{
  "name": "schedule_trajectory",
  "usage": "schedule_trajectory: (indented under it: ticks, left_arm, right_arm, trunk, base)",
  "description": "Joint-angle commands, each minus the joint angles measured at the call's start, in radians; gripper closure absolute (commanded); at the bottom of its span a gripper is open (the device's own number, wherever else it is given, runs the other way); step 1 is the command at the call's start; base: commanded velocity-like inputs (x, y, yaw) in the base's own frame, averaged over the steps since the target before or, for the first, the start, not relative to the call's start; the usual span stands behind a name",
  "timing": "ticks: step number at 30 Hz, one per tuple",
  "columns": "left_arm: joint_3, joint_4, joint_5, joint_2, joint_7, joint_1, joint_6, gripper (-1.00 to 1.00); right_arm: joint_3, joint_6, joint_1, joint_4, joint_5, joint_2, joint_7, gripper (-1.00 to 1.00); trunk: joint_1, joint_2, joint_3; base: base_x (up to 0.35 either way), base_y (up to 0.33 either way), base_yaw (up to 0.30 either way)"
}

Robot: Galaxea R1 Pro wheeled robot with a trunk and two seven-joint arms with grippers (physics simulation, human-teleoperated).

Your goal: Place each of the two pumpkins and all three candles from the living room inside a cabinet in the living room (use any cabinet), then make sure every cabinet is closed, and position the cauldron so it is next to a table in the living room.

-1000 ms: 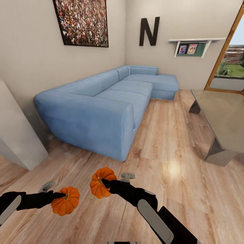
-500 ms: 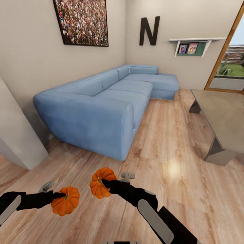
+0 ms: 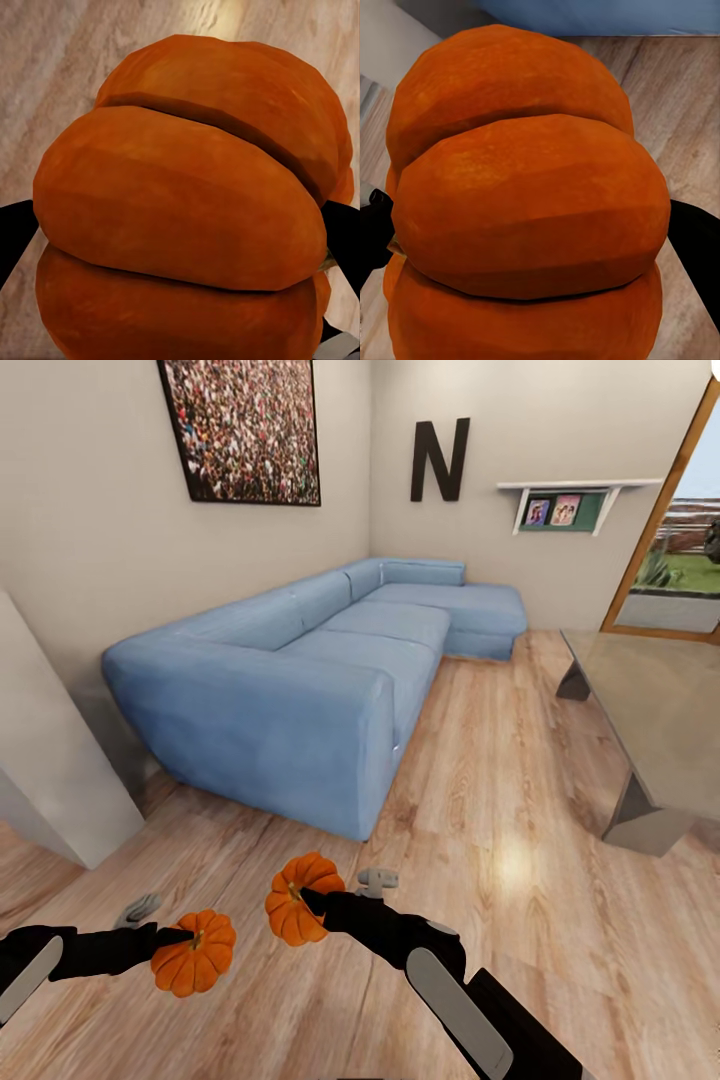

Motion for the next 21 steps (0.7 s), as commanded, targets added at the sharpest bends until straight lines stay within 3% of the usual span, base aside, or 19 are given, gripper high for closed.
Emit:
schedule_trajectory:
  ticks: [1,21]
  left_arm:
    - [-0.004,0.000,0.007,0.001,0.002,-0.001,0.005,1.00]
    - [-0.004,0.000,0.007,0.001,0.002,-0.001,0.005,1.00]
  right_arm:
    - [0.002,0.000,-0.001,-0.002,-0.011,-0.001,-0.012,1.00]
    - [0.004,-0.001,-0.001,-0.003,-0.009,-0.002,-0.010,1.00]
  trunk:
    - [-0.004,0.007,0.001]
    - [-0.081,0.147,0.042]
  base:
    - [0.000,0.000,0.000]
    - [0.000,0.000,0.000]
